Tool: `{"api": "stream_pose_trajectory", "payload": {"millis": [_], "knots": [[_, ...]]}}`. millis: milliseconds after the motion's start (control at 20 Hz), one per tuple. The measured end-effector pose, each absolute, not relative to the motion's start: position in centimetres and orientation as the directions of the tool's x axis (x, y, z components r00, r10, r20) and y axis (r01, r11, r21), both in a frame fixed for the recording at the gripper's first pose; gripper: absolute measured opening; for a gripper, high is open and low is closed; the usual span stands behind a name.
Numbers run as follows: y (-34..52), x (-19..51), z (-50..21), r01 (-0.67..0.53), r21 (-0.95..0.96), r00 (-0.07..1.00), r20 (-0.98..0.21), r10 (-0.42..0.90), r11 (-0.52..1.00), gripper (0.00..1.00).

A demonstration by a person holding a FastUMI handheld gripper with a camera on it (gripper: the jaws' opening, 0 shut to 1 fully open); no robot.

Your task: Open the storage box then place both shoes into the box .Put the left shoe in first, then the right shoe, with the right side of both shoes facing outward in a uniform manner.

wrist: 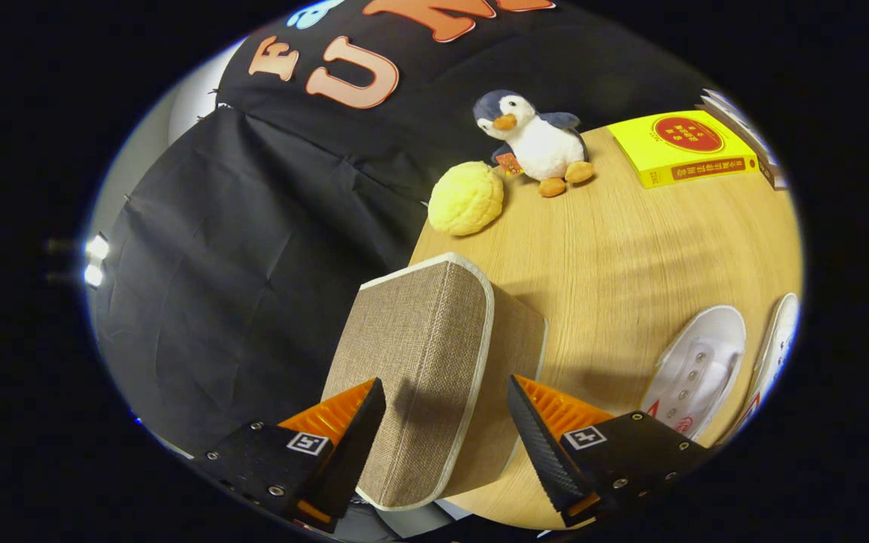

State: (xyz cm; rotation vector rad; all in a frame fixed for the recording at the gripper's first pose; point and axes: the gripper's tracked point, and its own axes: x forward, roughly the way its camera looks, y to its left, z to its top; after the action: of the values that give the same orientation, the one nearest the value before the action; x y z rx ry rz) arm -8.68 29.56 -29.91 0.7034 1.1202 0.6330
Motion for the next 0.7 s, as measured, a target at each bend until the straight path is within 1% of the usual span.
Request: {"api": "stream_pose_trajectory", "payload": {"millis": [150, 250, 400, 500, 550, 600, 650, 700], "knots": [[30.4, -8.9, -30.4, -0.024, 0.825, 0.286, -0.535, 0.795, 0.564, 0.97], [30.8, -8.5, -30.4, -0.014, 0.845, 0.310, -0.505, 0.805, 0.535, 0.97], [31.4, -8.6, -30.6, 0.027, 0.871, 0.292, -0.477, 0.829, 0.491, 0.96], [31.6, -8.6, -30.3, 0.055, 0.887, 0.284, -0.454, 0.845, 0.459, 0.92], [31.6, -8.5, -30.0, 0.051, 0.890, 0.290, -0.447, 0.846, 0.453, 0.84], [31.3, -8.5, -29.8, 0.044, 0.891, 0.293, -0.444, 0.847, 0.451, 0.80], [30.9, -8.5, -29.6, 0.048, 0.893, 0.289, -0.441, 0.850, 0.447, 0.75], [30.5, -8.8, -29.3, 0.056, 0.897, 0.283, -0.435, 0.855, 0.438, 0.74]]}}
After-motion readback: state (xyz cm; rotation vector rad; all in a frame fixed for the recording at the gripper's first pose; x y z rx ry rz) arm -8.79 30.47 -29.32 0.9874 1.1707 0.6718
